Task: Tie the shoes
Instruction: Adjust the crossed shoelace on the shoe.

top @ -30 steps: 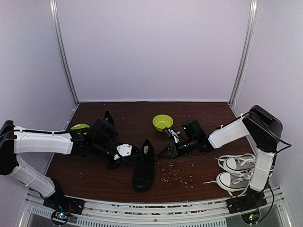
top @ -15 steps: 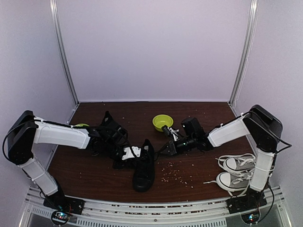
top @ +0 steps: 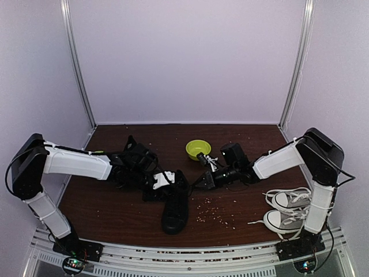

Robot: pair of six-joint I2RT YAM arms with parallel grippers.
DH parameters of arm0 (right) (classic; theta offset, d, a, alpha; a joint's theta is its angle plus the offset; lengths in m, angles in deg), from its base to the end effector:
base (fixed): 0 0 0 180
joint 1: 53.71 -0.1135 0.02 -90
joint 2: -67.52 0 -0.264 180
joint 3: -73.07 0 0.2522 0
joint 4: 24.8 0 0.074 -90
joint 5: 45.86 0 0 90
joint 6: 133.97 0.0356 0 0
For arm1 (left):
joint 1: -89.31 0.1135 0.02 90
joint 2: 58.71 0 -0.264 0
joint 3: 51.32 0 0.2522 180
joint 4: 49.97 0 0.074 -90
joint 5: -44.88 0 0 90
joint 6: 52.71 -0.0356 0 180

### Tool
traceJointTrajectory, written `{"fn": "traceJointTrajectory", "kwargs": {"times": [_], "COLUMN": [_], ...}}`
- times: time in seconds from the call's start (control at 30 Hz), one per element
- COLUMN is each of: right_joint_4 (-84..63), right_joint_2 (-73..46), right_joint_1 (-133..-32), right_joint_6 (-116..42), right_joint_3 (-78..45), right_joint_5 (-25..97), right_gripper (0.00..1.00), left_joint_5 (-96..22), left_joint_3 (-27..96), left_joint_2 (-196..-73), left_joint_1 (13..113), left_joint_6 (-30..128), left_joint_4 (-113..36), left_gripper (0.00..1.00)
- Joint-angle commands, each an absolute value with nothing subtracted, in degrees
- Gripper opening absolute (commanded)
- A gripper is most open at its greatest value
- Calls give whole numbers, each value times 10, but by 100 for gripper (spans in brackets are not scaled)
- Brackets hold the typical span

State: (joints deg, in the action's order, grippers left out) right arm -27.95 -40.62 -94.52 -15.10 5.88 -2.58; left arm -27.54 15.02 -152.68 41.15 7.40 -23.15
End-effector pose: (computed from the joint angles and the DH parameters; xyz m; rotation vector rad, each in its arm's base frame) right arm 0.2634 0.2617 0.1388 -0.7541 2.3322 1.5212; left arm 0.2084 -0.2489 0.1721 1.6905 1.8865 -0.5150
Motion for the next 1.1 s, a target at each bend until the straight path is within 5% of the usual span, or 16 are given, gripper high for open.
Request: {"fn": "traceJointTrajectory", "kwargs": {"times": [0.0,0.1,0.23,0.37,0.77,1.07], "right_joint_4": [-283,-282,-274,-277,-267,-157], "right_joint_2": [-398,-397,-391,-380,-361,-383], "right_joint_1": [-949,-948,-947,-941,-940,-967], "right_joint_6": [-150,-149,-159,-170,-227,-332], "right_joint_3": [49,48,45,45,63,26], "right_joint_5": [-34,-35,-41,-64,-93,-88], "right_gripper": [0,0,1,21,53,57], "left_joint_5": [-250,-248,-247,-267,-209,-195], "left_joint_3": [166,164,139,114,120,116], "left_joint_2": [-1540,-1536,-1512,-1491,-1492,-1482], "left_joint_1": [415,414,415,415,415,415], "left_joint_6": [102,104,100,95,125,156], "left_joint_4": [-271,-269,-260,-233,-177,-174], "left_gripper": [18,0,0,0,0,0]}}
